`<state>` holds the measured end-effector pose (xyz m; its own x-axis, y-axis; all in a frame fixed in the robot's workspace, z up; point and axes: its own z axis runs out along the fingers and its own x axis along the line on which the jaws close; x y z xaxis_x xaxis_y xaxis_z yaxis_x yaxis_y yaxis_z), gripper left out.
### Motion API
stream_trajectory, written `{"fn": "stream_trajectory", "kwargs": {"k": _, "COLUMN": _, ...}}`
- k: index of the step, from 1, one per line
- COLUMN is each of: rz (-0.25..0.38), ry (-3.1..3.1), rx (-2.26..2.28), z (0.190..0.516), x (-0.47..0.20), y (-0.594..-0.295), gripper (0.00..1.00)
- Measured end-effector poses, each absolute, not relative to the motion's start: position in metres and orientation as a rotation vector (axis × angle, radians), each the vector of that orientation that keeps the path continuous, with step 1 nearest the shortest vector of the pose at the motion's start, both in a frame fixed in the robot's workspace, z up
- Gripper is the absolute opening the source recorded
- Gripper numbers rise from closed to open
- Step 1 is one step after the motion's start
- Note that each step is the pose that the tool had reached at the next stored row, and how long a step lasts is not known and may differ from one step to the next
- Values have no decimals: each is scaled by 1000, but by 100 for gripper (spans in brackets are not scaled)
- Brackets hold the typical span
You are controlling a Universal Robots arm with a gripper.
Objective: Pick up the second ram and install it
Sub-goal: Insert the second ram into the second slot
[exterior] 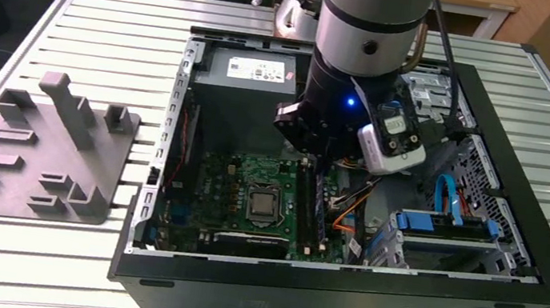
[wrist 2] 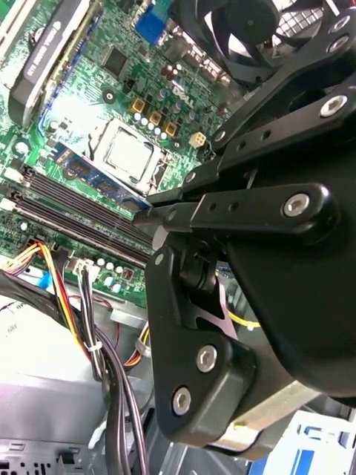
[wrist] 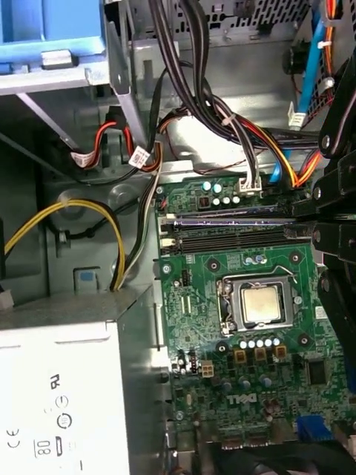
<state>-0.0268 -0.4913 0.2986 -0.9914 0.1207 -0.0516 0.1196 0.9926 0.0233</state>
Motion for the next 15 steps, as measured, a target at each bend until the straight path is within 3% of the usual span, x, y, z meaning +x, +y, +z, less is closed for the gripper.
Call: {"fn": "stream_trajectory", "kwargs": {"k": 15, "rz": 23, "ry": 3071, "rx": 321, "z": 297, "x": -27, "y": -491, "gripper": 14}}
